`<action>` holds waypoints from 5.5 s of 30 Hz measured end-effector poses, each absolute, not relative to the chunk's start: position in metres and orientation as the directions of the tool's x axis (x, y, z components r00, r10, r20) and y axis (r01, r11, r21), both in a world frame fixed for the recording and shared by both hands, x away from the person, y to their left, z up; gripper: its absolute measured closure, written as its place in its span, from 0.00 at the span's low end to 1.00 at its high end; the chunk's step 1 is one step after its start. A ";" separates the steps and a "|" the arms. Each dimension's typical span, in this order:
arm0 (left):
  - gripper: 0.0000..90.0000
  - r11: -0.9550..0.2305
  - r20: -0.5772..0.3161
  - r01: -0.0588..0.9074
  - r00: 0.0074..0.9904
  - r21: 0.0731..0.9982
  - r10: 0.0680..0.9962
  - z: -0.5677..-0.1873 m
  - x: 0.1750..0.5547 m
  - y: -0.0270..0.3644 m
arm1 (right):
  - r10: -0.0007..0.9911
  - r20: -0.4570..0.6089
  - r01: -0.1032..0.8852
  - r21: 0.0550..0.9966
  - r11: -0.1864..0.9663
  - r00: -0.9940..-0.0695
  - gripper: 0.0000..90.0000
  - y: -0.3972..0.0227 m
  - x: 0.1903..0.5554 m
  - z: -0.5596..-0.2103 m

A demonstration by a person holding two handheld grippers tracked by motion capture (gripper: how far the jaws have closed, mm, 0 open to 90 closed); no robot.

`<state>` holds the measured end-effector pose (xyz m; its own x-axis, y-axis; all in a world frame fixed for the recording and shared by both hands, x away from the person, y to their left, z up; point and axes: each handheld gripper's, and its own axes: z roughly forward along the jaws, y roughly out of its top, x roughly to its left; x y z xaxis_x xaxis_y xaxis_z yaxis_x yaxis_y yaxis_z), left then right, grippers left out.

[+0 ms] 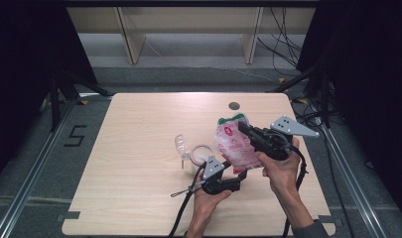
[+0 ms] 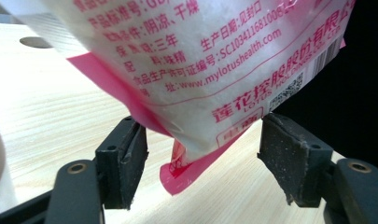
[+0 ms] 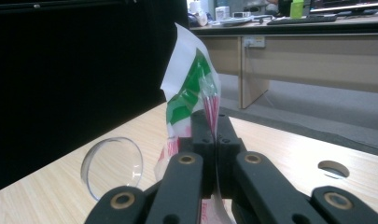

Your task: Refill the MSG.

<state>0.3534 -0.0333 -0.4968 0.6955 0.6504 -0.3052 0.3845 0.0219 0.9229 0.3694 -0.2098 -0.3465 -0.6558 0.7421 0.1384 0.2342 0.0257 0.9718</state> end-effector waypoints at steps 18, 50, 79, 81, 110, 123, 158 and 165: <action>0.27 -0.015 -0.285 0.389 0.700 0.921 0.655 -0.483 0.328 -0.013 | 0.769 0.192 0.292 0.956 -0.006 -0.610 1.00 -0.233 0.365 -0.382; 0.26 -0.205 -0.142 0.335 0.771 0.920 0.621 -0.463 0.325 -0.017 | 0.824 0.247 0.305 0.947 -0.096 -0.509 1.00 -0.303 0.340 -0.418; 0.26 -0.300 -0.122 0.352 0.803 0.886 0.583 -0.451 0.322 0.019 | 0.862 0.267 0.382 0.919 -0.094 -0.431 1.00 -0.328 0.347 -0.447; 0.26 -0.294 -0.121 0.351 0.800 0.889 0.587 -0.453 0.318 0.025 | 0.865 0.283 0.419 0.903 -0.094 -0.415 1.00 -0.328 0.346 -0.447; 0.27 -0.282 -0.085 0.359 0.737 0.890 0.670 -0.450 0.320 0.082 | 0.897 0.250 0.445 0.893 -0.069 -0.363 0.97 -0.343 0.353 -0.467; 0.27 -0.245 -0.098 0.386 0.685 0.890 0.722 -0.447 0.332 0.108 | 0.886 0.320 0.468 0.873 -0.138 -0.335 0.81 -0.344 0.353 -0.476; 0.84 -0.243 -0.012 0.287 0.669 0.927 0.743 -0.441 0.340 0.144 | 0.902 0.369 0.522 0.827 -0.208 -0.225 0.52 -0.350 0.331 -0.479; 0.99 -0.255 0.016 0.262 0.668 0.931 0.744 -0.443 0.342 0.144 | 0.907 0.348 0.506 0.841 -0.190 -0.238 0.51 -0.352 0.325 -0.481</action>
<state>0.3421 0.1438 -0.4429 0.6684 0.7436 0.0155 0.2625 -0.2554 0.9305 0.3254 -0.3519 -0.4814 -0.2377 0.9068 0.3481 0.5057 -0.1904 0.8414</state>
